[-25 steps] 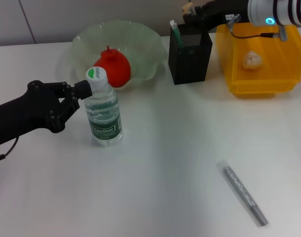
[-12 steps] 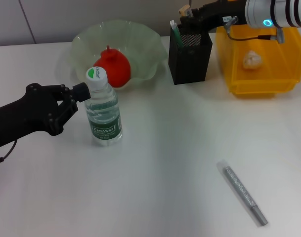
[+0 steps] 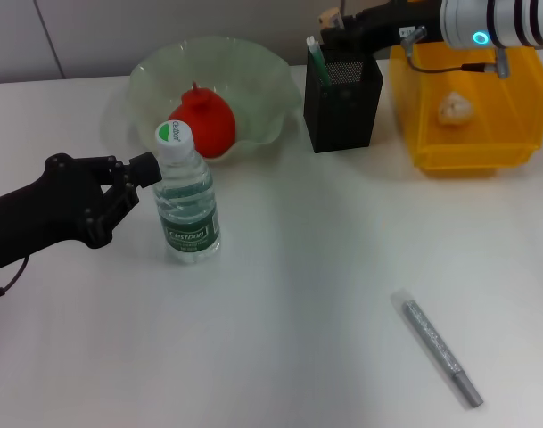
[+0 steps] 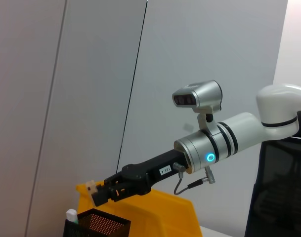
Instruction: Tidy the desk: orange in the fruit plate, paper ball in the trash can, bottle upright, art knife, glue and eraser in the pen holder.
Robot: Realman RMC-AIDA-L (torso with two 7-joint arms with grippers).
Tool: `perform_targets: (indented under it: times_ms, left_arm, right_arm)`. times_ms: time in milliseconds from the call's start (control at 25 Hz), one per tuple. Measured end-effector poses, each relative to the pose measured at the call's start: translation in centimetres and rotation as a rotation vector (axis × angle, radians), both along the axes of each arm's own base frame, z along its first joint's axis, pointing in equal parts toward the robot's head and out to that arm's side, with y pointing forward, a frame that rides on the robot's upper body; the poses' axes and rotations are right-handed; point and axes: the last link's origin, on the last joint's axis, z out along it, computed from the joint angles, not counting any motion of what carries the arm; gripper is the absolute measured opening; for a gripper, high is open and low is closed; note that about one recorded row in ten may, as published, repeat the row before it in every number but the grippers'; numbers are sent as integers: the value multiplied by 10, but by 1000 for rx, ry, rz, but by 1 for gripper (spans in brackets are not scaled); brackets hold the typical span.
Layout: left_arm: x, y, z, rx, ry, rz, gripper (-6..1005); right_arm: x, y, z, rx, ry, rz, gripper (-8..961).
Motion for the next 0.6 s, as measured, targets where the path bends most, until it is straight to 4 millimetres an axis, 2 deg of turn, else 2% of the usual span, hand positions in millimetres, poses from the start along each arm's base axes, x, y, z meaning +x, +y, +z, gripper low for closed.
perform_targets:
  times_ms: [600]
  left_arm:
    - [-2, -2, 1, 0, -3, 4, 24]
  right_arm:
    - [-1, 0, 2, -6, -1, -4, 281]
